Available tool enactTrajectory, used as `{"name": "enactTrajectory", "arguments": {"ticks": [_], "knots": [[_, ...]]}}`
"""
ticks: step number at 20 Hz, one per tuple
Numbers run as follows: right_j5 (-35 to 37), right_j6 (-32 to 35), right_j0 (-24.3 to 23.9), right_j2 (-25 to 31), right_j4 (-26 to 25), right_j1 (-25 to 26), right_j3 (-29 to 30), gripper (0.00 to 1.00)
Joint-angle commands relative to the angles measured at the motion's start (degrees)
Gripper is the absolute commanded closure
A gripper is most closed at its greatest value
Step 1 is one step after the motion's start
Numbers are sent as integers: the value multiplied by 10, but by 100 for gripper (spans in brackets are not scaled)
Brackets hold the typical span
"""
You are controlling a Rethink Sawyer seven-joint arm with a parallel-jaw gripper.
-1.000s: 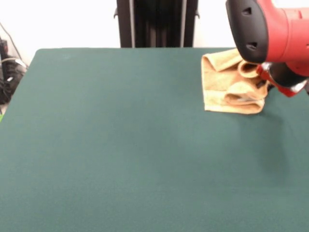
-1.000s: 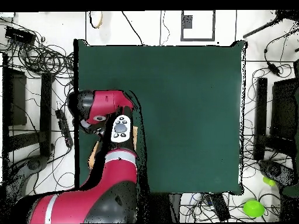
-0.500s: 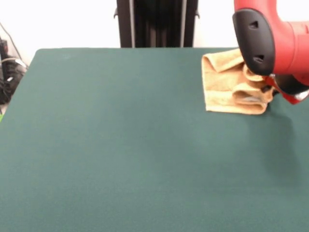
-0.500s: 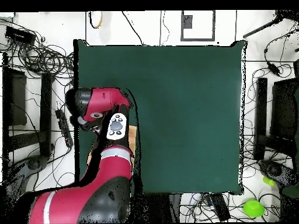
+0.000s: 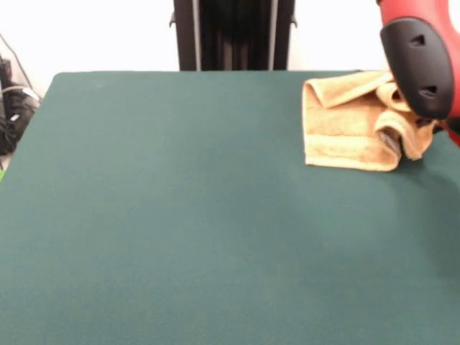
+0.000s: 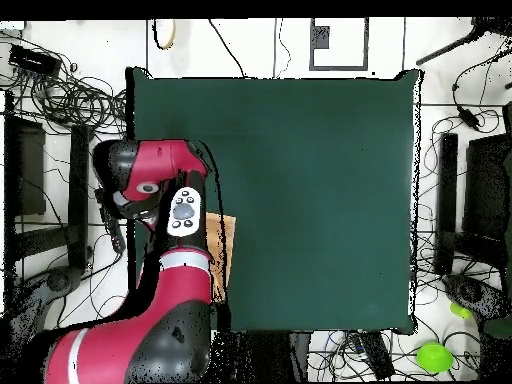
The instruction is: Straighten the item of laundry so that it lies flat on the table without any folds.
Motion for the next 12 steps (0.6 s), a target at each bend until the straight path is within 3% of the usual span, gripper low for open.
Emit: {"name": "enactTrajectory", "arguments": {"ticks": [1, 12], "knots": [[91, 196, 22, 10, 34, -9, -74, 100], [126, 238, 28, 14, 52, 17, -151, 100]]}}
